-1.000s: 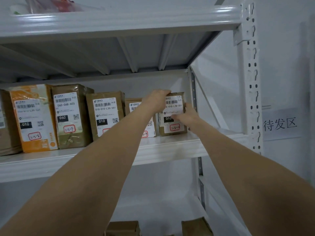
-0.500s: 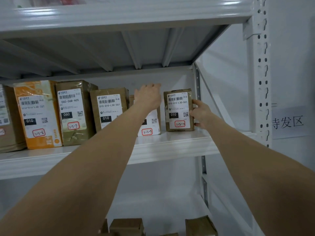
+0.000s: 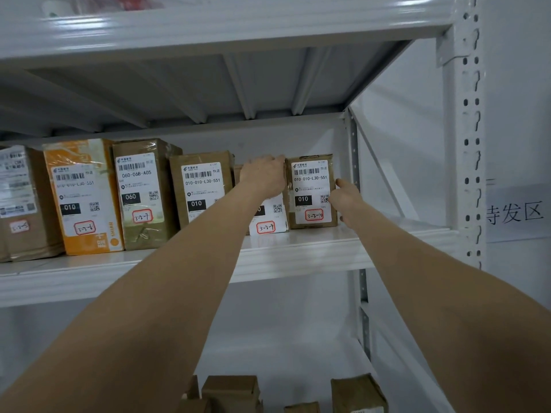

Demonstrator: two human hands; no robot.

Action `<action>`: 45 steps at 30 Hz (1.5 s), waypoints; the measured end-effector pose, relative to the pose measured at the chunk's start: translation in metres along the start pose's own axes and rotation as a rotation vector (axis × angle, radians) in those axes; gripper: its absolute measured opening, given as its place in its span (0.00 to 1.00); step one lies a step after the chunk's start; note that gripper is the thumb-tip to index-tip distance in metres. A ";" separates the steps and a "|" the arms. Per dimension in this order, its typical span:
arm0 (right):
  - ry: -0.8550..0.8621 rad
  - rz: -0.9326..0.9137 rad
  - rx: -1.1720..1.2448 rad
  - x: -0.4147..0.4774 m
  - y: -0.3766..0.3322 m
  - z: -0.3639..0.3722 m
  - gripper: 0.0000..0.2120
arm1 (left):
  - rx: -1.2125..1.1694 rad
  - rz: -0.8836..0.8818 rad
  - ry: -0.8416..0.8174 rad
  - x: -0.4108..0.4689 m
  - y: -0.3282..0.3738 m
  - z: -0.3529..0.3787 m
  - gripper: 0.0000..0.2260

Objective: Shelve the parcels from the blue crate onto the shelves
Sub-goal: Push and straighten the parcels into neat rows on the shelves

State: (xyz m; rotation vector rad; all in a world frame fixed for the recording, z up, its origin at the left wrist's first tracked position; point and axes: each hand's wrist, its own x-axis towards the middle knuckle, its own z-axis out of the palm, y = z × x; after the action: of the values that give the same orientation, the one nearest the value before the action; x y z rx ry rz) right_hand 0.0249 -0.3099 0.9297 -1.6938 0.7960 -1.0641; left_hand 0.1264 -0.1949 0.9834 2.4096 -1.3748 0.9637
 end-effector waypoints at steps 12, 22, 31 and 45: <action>0.188 -0.152 -0.410 -0.031 -0.011 0.010 0.32 | -0.030 -0.051 0.056 -0.025 -0.009 -0.004 0.26; 0.214 -0.525 -0.665 -0.086 -0.037 0.061 0.32 | -0.037 -0.133 0.083 -0.087 -0.047 -0.009 0.21; 0.108 -0.560 -0.649 -0.163 -0.043 0.134 0.31 | -0.047 -0.222 0.057 -0.164 -0.114 -0.016 0.20; -0.061 -0.463 -0.773 -0.324 0.040 0.312 0.33 | -0.077 -0.164 -0.240 -0.349 -0.290 0.050 0.25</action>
State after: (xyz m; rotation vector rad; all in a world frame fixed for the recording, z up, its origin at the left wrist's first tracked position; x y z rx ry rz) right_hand 0.1754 0.0731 0.7431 -2.6489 0.8563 -1.0636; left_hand 0.2647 0.1810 0.7657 2.5964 -1.2349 0.5867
